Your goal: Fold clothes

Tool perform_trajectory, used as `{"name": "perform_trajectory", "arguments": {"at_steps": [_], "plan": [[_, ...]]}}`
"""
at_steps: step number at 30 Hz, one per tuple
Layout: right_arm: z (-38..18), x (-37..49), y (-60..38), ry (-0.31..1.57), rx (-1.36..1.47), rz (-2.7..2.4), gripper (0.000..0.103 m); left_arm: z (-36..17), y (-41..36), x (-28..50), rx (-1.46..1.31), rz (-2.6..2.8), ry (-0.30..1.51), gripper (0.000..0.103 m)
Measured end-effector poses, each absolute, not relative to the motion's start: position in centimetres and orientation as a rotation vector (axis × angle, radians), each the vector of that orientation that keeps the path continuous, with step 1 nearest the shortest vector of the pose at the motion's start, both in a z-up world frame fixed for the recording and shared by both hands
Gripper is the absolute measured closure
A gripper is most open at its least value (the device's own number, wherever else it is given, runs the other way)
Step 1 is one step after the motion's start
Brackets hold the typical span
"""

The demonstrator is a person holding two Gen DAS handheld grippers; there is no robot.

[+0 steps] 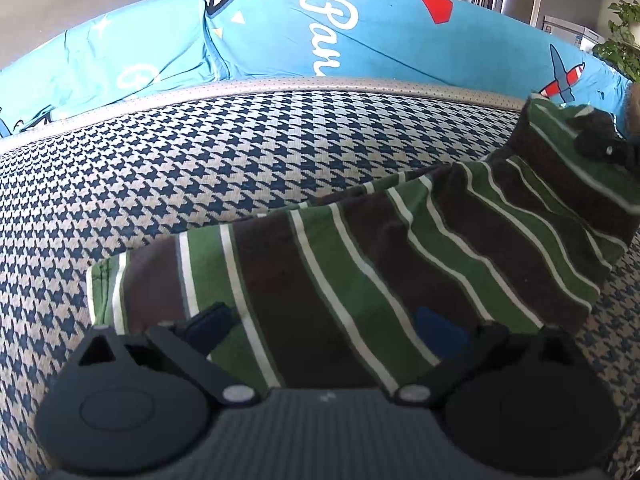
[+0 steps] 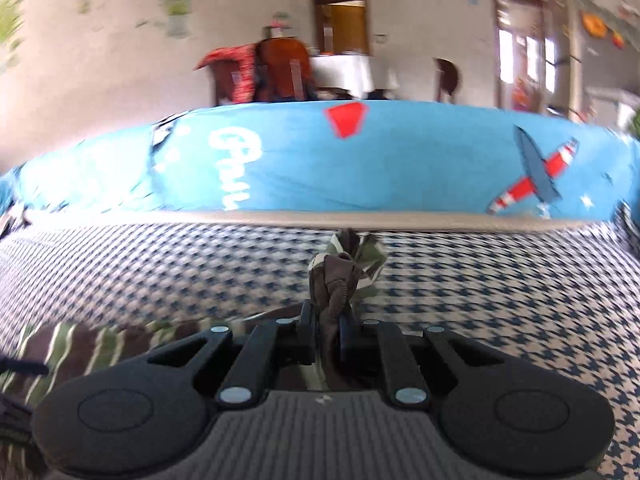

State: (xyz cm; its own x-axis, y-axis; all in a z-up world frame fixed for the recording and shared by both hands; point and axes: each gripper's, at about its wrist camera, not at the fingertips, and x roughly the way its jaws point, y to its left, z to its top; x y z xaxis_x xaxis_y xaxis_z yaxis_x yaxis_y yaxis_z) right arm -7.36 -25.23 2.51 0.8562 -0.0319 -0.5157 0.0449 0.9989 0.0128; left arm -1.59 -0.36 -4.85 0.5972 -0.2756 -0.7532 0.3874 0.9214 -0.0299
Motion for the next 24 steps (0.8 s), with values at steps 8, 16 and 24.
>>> {"name": "perform_trajectory", "arguments": {"at_steps": [8, 16, 24], "plan": [[-1.1, -7.3, -18.8, 0.661, -0.122, 0.105, 0.082, -4.7, -0.1, -1.4, 0.137, -0.377, 0.846, 0.0], [0.0, -8.1, -18.7, 0.698, -0.024, 0.21, 0.073, -4.1, 0.9, -1.2, 0.111, -0.351, 0.832, 0.0], [2.8, -8.3, -19.6, 0.568, 0.055, 0.144, 0.073, -3.8, 2.0, -1.3, 0.086, -0.319, 0.824, 0.0]]}}
